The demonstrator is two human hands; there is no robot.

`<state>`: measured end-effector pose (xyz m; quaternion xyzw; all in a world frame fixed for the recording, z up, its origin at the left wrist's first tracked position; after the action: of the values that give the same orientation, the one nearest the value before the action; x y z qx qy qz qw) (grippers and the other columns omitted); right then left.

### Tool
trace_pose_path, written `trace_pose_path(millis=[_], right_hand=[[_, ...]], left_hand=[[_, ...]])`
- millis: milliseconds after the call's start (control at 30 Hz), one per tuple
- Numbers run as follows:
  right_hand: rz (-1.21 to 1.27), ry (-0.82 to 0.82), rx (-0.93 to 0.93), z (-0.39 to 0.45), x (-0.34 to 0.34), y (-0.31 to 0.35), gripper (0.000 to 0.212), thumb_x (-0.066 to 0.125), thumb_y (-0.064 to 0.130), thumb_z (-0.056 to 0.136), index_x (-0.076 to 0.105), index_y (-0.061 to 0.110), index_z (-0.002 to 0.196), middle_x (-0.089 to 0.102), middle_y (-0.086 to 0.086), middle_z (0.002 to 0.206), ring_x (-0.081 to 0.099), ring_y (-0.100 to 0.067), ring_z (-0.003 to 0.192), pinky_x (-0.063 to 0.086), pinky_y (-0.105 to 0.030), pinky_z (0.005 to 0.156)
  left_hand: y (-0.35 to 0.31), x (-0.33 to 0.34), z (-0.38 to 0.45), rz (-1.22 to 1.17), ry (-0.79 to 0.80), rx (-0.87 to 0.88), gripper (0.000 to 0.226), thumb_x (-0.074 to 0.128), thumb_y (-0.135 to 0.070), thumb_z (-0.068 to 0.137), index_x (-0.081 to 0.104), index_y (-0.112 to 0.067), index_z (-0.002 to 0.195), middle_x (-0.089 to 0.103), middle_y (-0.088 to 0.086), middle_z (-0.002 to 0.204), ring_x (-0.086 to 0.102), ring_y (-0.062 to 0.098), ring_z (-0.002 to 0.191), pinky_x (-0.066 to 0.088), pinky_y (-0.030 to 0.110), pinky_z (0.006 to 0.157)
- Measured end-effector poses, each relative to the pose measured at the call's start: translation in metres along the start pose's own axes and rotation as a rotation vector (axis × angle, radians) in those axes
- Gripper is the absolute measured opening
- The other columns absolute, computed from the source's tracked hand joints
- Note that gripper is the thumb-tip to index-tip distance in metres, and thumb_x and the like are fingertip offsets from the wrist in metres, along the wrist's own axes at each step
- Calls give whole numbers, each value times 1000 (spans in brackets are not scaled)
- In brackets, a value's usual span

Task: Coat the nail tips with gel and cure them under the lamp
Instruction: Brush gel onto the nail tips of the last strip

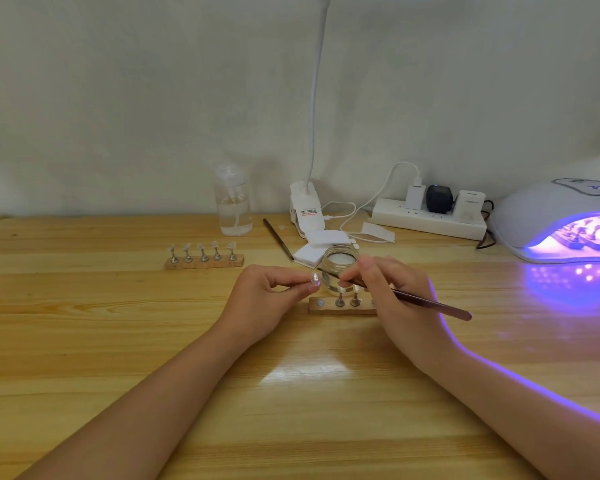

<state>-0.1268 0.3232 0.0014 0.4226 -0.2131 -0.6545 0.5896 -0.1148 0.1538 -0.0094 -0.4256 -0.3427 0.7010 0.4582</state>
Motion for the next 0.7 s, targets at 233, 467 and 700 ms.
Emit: trace_pose_path(millis=[233,467,700], right_hand=[[134,13,-10,-4,0,-2,40,46,34,90,70,17,63,68,0,63,64,-16,70,49,-29,73],[-26,8,15,-1,0,2,32,39,46,84,66,32,70,67,13,73,61,-1,81,46,-18,75],[60,30,-50,-6,0,1,38,47,35,90,68,21,61,66,5,63,60,-8,67,43,-21,72]], left_hand=[[1,-1,0,-6,8,-30,17,72,-8,73,72,-23,81,67,-22,80,64,-5,80,46,6,72],[-2,0,-1,34,23,2,20,71,-4,74,71,-23,81,65,-24,72,63,-9,78,44,4,70],[-6,-1,-1,97,7,34,20,70,-3,75,71,-23,80,67,-15,80,60,-10,79,42,4,67]])
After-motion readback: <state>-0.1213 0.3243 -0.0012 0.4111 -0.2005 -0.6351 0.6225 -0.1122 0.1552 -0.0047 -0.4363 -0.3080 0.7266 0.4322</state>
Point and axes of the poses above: each hand's wrist, its own z-axis towards the middle knuckle, its own x-axis out of the palm, y = z × x, the point moved 2 cm from there along z, towards the middle knuckle
